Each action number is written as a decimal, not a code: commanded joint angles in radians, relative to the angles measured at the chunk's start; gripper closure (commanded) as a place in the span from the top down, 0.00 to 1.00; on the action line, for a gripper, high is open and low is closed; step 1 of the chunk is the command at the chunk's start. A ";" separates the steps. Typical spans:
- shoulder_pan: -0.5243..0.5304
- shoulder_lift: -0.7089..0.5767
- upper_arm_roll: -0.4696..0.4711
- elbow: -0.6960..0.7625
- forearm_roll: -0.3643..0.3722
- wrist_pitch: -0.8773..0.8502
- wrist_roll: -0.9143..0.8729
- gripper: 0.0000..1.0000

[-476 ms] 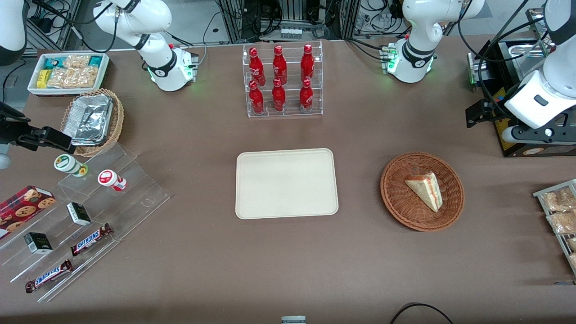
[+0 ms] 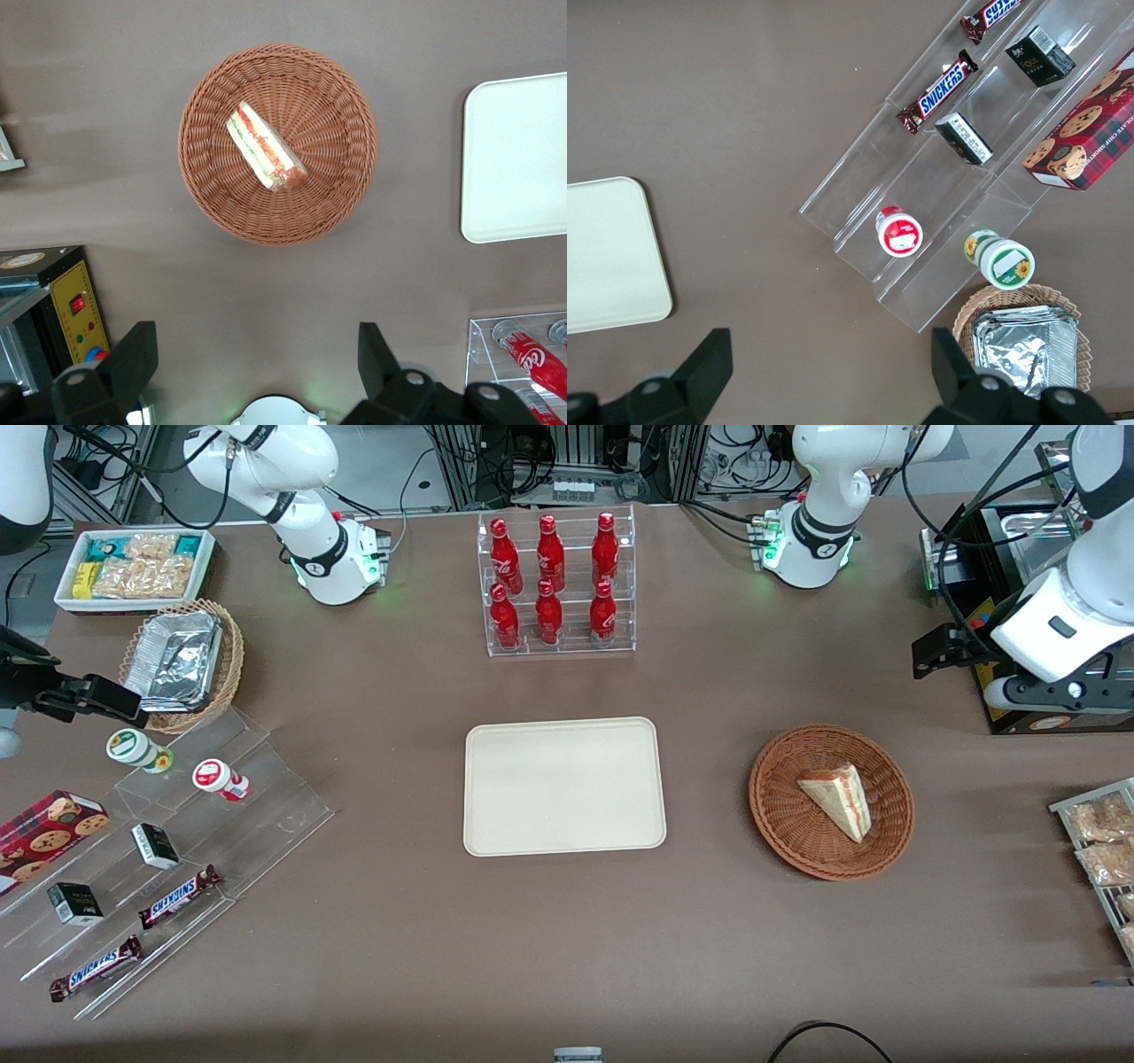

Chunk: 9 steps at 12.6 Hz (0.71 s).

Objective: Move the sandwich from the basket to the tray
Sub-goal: 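Move the left gripper toward the wicker basket holding the sandwich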

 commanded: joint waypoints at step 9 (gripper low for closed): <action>0.006 0.194 -0.004 -0.218 0.004 0.364 0.010 1.00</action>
